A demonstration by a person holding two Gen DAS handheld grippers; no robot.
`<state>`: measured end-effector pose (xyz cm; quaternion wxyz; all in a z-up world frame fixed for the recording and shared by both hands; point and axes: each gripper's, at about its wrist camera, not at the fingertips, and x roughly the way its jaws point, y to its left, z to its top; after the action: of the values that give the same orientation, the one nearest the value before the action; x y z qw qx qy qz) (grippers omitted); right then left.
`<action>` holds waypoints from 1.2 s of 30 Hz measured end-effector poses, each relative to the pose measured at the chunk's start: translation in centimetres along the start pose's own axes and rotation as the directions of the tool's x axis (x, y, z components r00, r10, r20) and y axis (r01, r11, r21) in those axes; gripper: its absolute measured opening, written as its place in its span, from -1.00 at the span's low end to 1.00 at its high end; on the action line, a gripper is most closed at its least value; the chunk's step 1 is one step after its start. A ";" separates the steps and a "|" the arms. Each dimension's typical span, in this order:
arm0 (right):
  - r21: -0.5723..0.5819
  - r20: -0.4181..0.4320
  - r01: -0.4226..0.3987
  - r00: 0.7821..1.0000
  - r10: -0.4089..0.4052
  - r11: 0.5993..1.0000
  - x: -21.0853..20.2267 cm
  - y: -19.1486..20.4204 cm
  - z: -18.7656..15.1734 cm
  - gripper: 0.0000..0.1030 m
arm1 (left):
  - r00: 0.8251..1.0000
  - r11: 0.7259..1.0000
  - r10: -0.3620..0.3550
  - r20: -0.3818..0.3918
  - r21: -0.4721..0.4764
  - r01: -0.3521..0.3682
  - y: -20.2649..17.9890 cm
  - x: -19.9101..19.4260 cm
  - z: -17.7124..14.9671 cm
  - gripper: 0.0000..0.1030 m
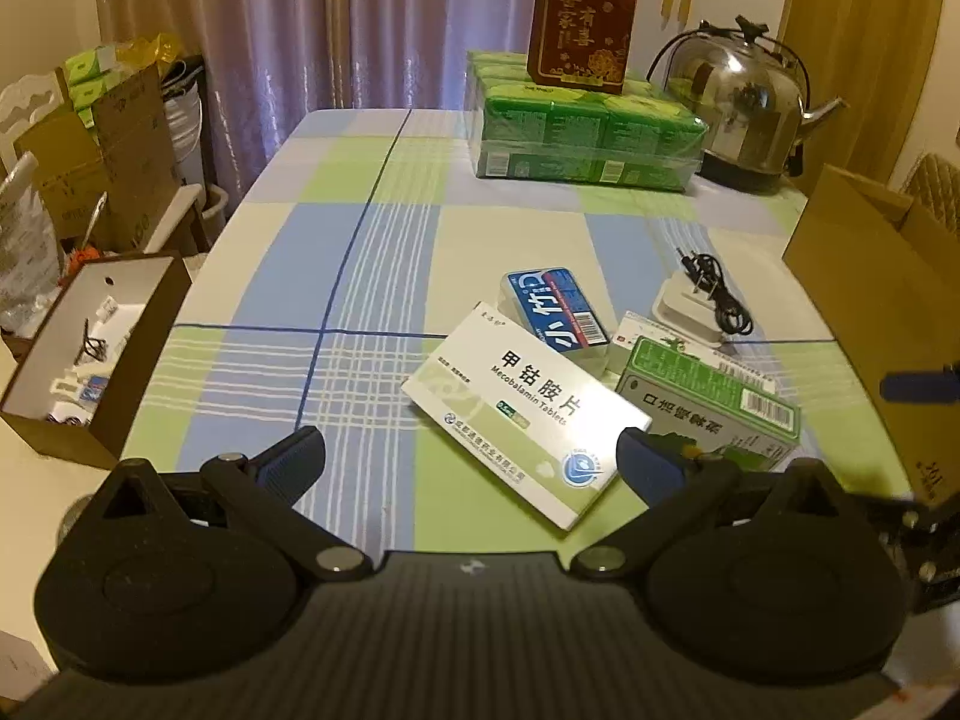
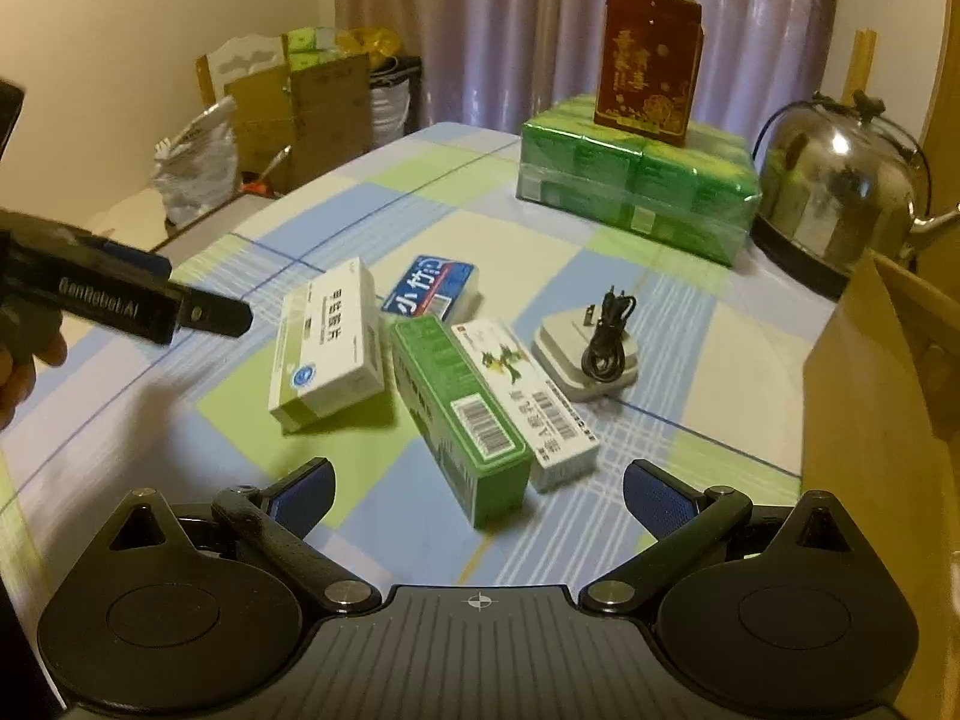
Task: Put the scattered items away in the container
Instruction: 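Lower both tools toward the white medicine box and green spray box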
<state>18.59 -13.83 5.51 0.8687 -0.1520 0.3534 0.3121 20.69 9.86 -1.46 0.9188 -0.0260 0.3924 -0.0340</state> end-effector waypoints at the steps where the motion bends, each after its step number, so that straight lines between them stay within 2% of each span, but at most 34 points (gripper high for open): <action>1: -0.008 0.000 0.007 1.000 -0.007 1.000 -0.3 0.2 0.0 0.95 | 1.000 1.000 -0.011 -0.002 -0.013 0.011 0.1 -0.1 0.0 0.97; 5: -0.050 0.007 0.017 1.000 -0.017 0.999 -1.0 0.9 0.4 0.95 | 0.998 0.995 -0.065 0.000 -0.081 0.064 0.4 -0.5 0.1 0.97; 8: -0.058 0.006 0.017 1.000 -0.017 0.998 -1.2 0.9 0.7 0.92 | 0.999 0.997 -0.049 -0.004 -0.066 0.049 0.1 -0.3 0.2 0.97; 11: -0.085 -0.005 0.007 1.000 -0.007 0.996 -0.6 0.8 1.0 0.74 | 0.999 0.996 -0.042 -0.010 -0.073 0.041 0.3 0.1 0.3 0.97; 13: -0.096 -0.011 -0.001 1.000 0.000 0.995 0.1 0.7 1.3 0.70 | 0.999 0.995 -0.043 -0.015 -0.088 0.041 0.5 0.4 0.3 0.97; 24: -0.112 -0.017 -0.017 1.000 0.015 0.994 2.6 -0.1 1.8 0.67 | 0.999 0.995 -0.040 -0.027 -0.095 0.037 0.7 1.6 0.8 0.97; 29: -0.126 -0.033 -0.030 0.999 0.027 0.992 3.6 -0.3 1.7 0.42 | 0.998 0.994 -0.032 -0.046 -0.106 0.027 0.8 2.2 0.9 0.97; 34: -0.091 -0.032 -0.051 0.998 0.048 0.995 4.7 -1.3 1.1 0.24 | 0.998 0.999 -0.023 -0.058 -0.050 0.020 -0.2 2.9 0.9 0.97; 36: -0.090 -0.041 -0.063 0.997 0.059 0.994 5.4 -1.5 1.0 0.06 | 0.997 0.999 -0.019 -0.069 -0.041 0.016 -0.3 3.0 0.8 0.97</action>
<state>23.05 -12.11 2.41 0.8440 -0.1867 0.3598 0.3513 23.34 9.29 -3.06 0.9036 -0.0468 0.4243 -0.0348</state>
